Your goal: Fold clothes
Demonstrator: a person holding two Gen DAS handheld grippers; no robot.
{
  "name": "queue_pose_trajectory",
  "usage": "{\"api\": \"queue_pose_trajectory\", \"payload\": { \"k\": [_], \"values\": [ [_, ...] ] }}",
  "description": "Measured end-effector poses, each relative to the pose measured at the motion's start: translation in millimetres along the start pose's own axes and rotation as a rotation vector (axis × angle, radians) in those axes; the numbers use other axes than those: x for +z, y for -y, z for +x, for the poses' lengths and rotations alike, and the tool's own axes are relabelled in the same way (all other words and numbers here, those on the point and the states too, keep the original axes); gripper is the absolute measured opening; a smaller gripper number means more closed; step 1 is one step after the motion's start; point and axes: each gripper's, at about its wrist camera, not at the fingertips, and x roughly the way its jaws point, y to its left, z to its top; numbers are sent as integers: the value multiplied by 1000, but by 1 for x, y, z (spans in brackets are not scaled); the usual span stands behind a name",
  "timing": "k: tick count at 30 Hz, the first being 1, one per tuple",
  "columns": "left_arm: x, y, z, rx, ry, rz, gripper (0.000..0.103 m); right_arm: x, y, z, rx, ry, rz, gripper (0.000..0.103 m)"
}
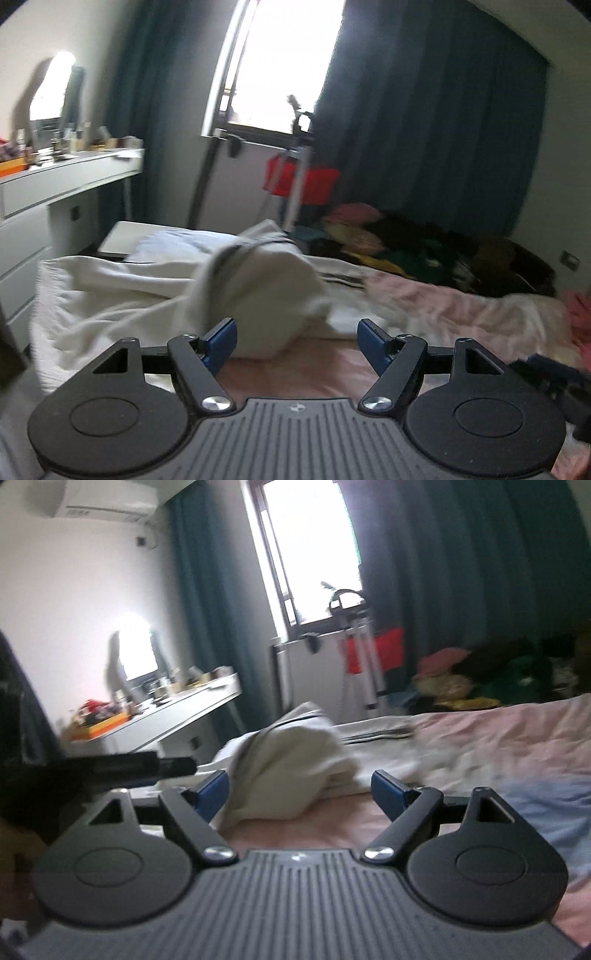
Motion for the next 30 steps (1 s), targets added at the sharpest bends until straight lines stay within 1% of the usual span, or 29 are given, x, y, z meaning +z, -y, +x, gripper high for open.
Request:
{"api": "queue_pose_trajectory", "payload": {
  "k": [3,5,8,10,12,14,19,25,26,28,30],
  "values": [
    [18,23,23,-7,-33,25,74,-2,28,-1,-64,18,6,86],
    [40,34,40,-3,-31,35,74,-5,44,4,-98,21,27,86],
    [72,42,73,7,-22,53,75,-11,72,12,-108,17,113,86],
    [85,46,100,19,-11,67,76,-15,89,17,-111,6,167,86],
    [95,46,132,32,-3,76,77,-21,101,26,-112,-18,187,86],
    [97,42,167,53,-1,70,77,-27,111,37,-116,-54,201,86],
    [97,28,271,166,-47,55,78,-40,135,70,-129,-141,277,86],
    [103,23,348,245,-85,112,77,-65,159,117,-164,-232,332,86],
    [104,22,360,257,-91,121,76,-69,162,124,-168,-249,333,86],
    [105,21,384,282,-104,140,70,-75,165,137,-171,-275,337,86],
    [107,19,408,307,-116,160,63,-79,169,148,-174,-286,346,86]
  ]
}}
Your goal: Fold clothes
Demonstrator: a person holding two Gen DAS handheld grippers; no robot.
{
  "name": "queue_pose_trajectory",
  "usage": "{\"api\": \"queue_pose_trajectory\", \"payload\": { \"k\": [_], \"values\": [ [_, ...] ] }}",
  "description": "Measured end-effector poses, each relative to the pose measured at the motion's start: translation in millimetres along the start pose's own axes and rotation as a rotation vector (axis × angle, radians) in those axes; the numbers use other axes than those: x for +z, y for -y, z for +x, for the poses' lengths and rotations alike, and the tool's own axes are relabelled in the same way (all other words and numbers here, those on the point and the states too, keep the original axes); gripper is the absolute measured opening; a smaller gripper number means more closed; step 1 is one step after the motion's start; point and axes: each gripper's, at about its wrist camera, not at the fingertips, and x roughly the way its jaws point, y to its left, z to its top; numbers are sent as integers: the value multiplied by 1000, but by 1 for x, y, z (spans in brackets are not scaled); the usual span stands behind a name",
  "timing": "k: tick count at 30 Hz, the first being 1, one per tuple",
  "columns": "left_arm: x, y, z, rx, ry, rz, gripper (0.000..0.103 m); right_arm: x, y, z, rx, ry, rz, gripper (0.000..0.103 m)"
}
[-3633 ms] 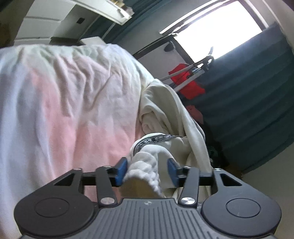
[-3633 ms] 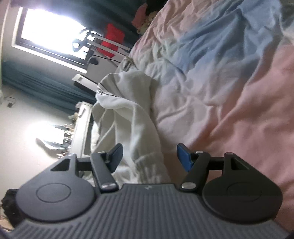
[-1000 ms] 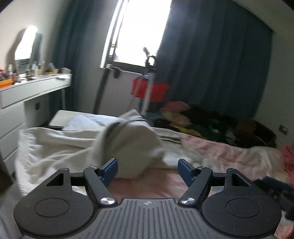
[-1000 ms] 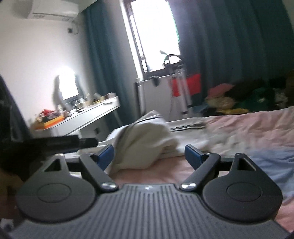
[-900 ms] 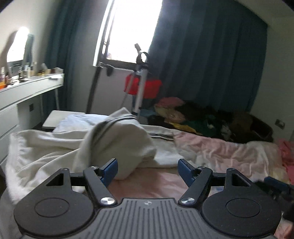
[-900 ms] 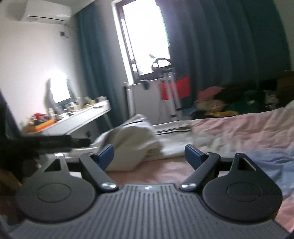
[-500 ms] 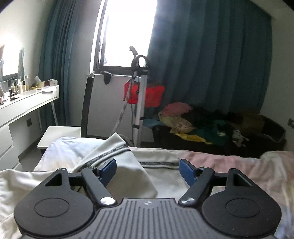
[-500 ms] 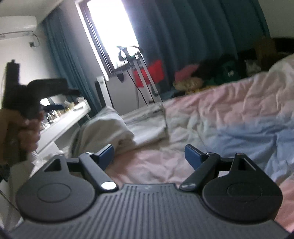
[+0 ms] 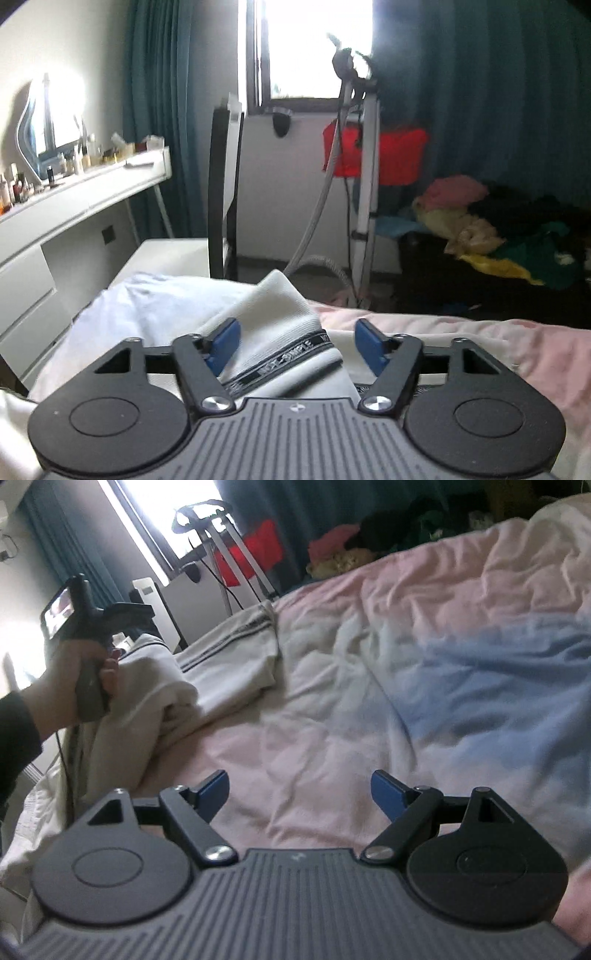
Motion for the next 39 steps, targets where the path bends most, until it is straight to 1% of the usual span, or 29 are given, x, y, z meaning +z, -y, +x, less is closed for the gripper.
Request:
{"api": "queue_pose_trajectory", "payload": {
  "k": [1,3,5,6,8,9,12,15,16,20,22,24,26,27,32,34,36,37,39],
  "values": [
    [2,3,12,12,-6,10,57,1,2,4,-3,-2,6,86],
    [7,8,35,37,-17,29,39,2,6,12,-8,-6,18,86],
    [12,13,58,62,-28,49,25,2,9,16,-7,-18,28,86],
    [12,15,57,59,-21,55,18,1,9,17,-5,-21,27,86],
    [8,19,30,42,32,87,14,-1,9,17,-2,-27,23,86],
    [5,22,15,35,60,105,13,-2,8,15,2,-25,17,86],
    [-7,23,-41,-15,140,122,12,-4,3,3,13,-7,1,86],
    [-28,26,-109,-87,190,138,10,-5,-2,-11,25,15,-15,85],
    [-37,24,-129,-111,195,129,10,-5,-4,-16,29,24,-22,85],
    [-81,12,-204,-209,190,63,9,-5,-14,-44,35,94,-81,85],
    [-115,11,-239,-238,193,73,9,-5,-18,-55,28,121,-103,85],
    [-153,12,-263,-248,199,108,9,-6,-20,-65,24,141,-115,85],
    [-192,15,-277,-258,180,144,9,-8,-22,-71,17,149,-116,85],
    [-200,13,-277,-266,166,134,10,-8,-24,-73,10,151,-116,85],
    [-218,-2,-273,-311,106,33,13,-12,-27,-80,28,154,-102,85],
    [-225,-9,-271,-329,82,-8,16,-12,-22,-78,47,145,-65,85],
    [-232,-15,-269,-347,58,-48,28,-11,-16,-73,70,135,-21,85],
    [-233,-19,-269,-353,54,-64,31,-10,-13,-70,81,130,1,85],
    [-234,-25,-271,-359,56,-84,42,-9,-7,-64,104,120,45,86]
  ]
}}
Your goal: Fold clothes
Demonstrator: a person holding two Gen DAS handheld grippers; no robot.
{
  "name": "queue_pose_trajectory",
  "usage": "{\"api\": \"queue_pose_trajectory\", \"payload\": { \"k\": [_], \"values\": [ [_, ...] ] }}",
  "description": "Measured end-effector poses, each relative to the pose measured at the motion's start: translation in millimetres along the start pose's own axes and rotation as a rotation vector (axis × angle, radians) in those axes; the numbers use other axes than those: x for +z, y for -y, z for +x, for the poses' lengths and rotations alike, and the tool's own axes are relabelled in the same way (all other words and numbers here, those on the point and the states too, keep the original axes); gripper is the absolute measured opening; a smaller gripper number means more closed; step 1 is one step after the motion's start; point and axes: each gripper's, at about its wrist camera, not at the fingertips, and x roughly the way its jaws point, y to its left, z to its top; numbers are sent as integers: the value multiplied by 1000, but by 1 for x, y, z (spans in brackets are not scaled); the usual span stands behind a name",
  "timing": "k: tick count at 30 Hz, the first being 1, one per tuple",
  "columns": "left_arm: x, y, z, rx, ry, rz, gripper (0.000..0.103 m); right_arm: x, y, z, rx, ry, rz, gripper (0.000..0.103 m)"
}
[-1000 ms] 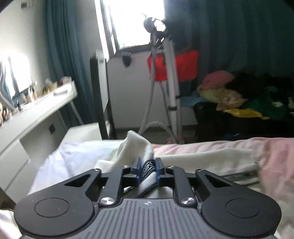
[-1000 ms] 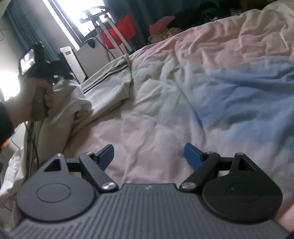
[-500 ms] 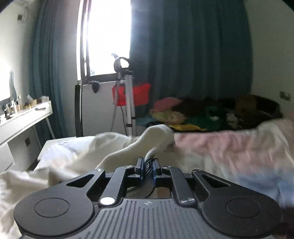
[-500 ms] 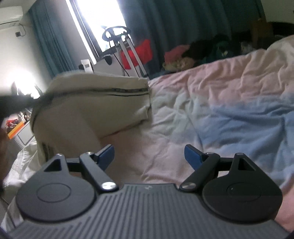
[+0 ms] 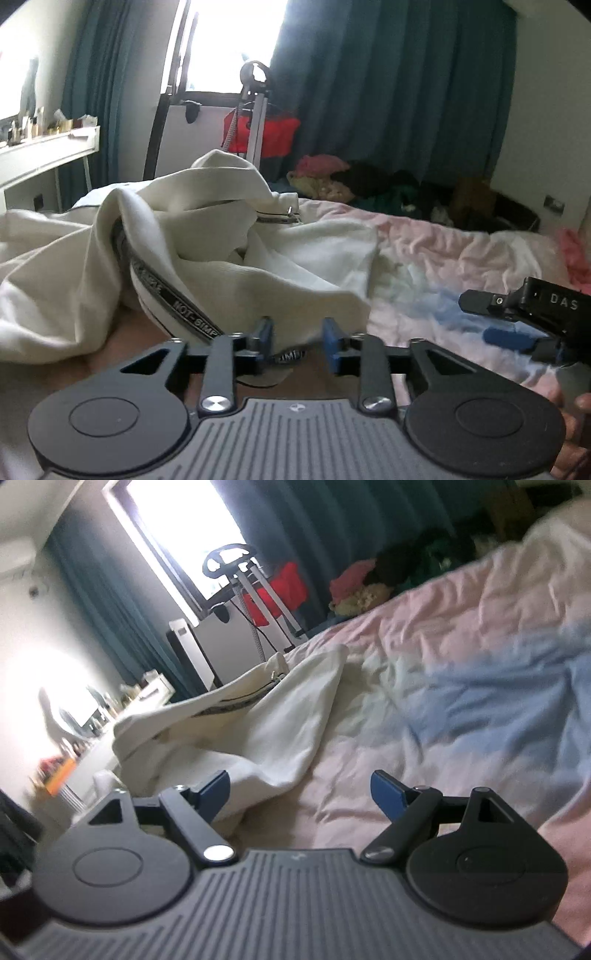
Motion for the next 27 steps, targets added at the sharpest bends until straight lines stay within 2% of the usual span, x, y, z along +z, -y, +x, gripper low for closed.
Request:
{"api": "queue_pose_trajectory", "payload": {
  "k": [4,10,13,17,19,23,27],
  "values": [
    [6,-4,-4,-20,9,-40,52,2,13,10,40,-17,91,75],
    [16,-16,0,-43,48,-138,55,6,32,27,96,-39,226,63],
    [20,-25,9,-34,66,-169,56,22,38,59,60,-17,249,60],
    [20,-45,20,-10,83,-236,56,48,39,124,25,-10,259,58],
    [18,-56,25,-7,84,-269,56,59,37,160,-1,-23,242,47],
    [15,-72,43,-16,63,-317,56,75,38,223,-58,-25,243,46],
    [9,-77,61,-7,36,-314,56,85,39,255,-48,11,236,46]
  ]
}}
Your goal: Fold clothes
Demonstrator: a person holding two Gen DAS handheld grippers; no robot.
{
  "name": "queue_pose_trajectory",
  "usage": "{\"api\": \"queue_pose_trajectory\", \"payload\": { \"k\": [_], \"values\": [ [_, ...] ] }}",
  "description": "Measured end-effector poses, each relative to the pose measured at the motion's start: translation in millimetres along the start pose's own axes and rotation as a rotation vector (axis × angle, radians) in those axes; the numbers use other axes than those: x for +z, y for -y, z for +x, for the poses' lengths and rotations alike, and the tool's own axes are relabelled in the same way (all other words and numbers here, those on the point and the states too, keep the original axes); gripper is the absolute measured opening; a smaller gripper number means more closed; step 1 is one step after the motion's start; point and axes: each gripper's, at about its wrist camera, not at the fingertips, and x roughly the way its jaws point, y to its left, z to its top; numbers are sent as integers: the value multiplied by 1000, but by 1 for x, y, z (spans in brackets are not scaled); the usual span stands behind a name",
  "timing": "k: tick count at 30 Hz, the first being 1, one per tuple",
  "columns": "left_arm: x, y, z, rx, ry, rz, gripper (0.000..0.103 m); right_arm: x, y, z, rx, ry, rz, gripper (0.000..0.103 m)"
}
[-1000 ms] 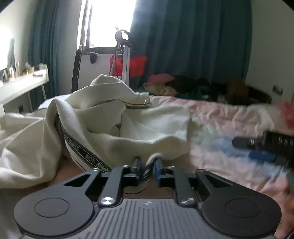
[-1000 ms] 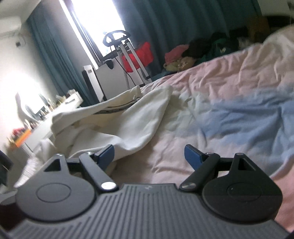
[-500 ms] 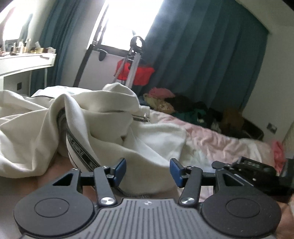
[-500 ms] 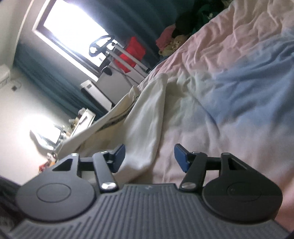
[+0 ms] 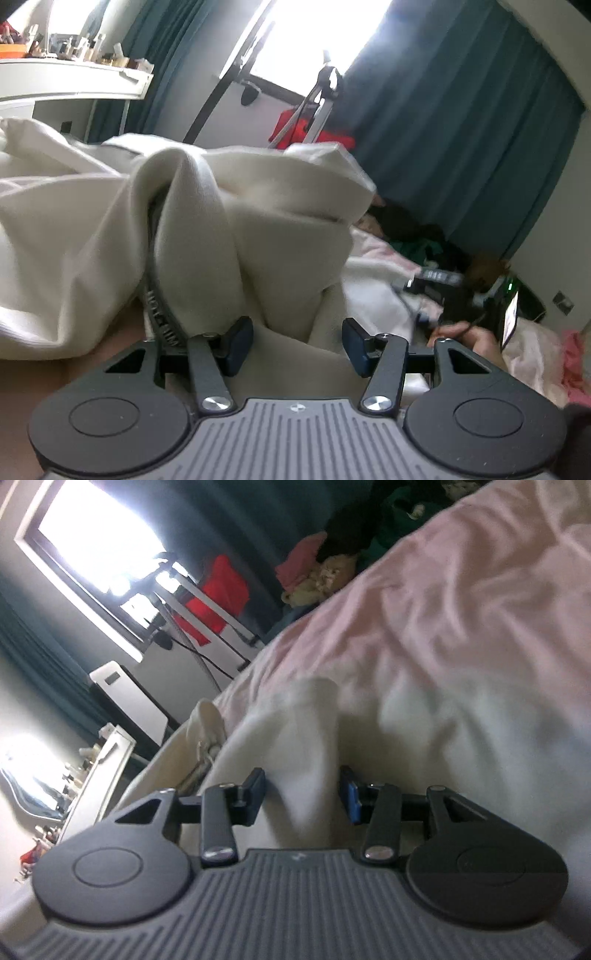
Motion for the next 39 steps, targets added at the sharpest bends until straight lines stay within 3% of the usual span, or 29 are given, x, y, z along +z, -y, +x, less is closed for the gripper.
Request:
{"api": "queue_pose_trajectory", "payload": {
  "k": [3,8,13,19,23,25,27,30,35,39],
  "values": [
    [-4,-1,9,2,2,12,58,5,-2,9,21,32,-11,11],
    [-4,2,9,-5,9,25,60,15,-8,-22,47,109,-44,8],
    [-3,5,0,-44,7,8,59,43,6,-101,12,238,-42,8],
    [-8,17,-19,-120,-1,41,59,65,47,-215,-156,386,-18,7],
    [-6,27,-45,-136,70,85,59,77,75,-291,-276,479,2,6],
    [-5,24,-54,-151,65,70,60,72,84,-327,-323,516,-24,6],
    [-4,19,-61,-148,55,51,60,66,100,-353,-352,526,2,6],
    [-1,1,-68,-125,8,-17,62,50,138,-375,-376,487,155,6],
    [3,-41,-64,-28,-98,-233,64,24,205,-378,-385,297,468,7],
    [4,-78,-65,18,-161,-419,69,13,220,-380,-366,279,576,7]
  ]
}}
